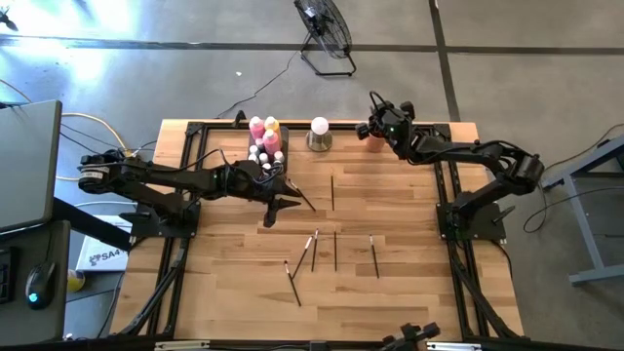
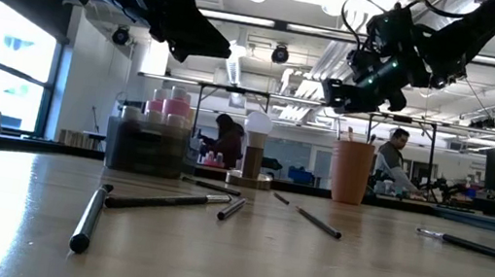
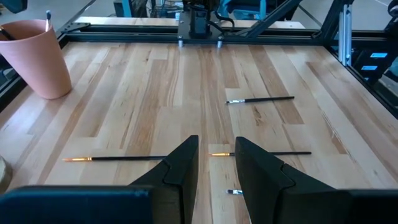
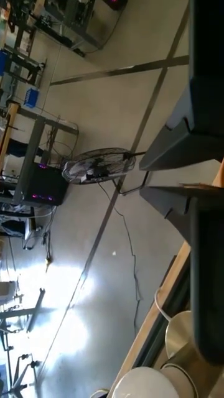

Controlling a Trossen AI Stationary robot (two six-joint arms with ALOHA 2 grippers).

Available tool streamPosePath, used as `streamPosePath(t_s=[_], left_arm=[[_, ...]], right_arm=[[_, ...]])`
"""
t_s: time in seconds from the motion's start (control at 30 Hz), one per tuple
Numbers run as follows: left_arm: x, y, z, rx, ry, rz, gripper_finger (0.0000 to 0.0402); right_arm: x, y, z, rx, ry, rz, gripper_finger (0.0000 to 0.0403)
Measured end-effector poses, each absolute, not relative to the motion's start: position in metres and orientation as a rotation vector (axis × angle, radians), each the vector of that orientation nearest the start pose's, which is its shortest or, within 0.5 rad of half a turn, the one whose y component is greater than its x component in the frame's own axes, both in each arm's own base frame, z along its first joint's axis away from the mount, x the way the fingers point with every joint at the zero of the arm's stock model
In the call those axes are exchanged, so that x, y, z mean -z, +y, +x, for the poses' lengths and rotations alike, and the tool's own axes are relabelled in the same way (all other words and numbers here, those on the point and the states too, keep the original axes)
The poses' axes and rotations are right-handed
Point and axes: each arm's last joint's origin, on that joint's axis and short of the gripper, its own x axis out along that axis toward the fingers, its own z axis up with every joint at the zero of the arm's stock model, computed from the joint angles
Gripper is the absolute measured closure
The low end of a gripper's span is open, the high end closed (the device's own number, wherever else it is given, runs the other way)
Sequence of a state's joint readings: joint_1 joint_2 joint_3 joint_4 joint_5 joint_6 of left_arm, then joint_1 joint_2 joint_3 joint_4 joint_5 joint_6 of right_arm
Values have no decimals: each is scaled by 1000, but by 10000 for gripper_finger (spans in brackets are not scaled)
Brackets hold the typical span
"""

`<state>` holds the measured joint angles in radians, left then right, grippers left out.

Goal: Pick & Place Paint Supplies
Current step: Put the silver paintbrush into the orange cup

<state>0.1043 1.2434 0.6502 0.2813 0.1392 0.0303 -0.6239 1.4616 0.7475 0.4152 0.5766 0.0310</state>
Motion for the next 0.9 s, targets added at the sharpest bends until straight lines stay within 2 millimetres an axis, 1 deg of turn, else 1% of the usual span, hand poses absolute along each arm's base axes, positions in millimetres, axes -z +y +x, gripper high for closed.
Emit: streamPosePath(t_s=[0.17, 0.3, 0.47, 0.6, 0.77, 0.9], left_arm=[[-237, 23, 263, 39, 309, -9, 298], [-237, 23, 263, 38, 309, -12, 298], [-237, 23, 263, 38, 309, -13, 298], [-236, 23, 262, 38, 312, -13, 298], [-236, 23, 262, 38, 319, -14, 298], [-235, 23, 262, 37, 325, -15, 298]], right_arm=[[-226, -185, 239, 1181, 295, 28, 313], [-238, -177, 241, 1157, 249, -7, 290], [-262, -163, 235, 1151, 185, -53, 288], [-284, -147, 228, 1119, 91, -51, 292], [-311, -120, 217, 1046, -24, -36, 294], [-329, -94, 206, 952, -114, 37, 294]])
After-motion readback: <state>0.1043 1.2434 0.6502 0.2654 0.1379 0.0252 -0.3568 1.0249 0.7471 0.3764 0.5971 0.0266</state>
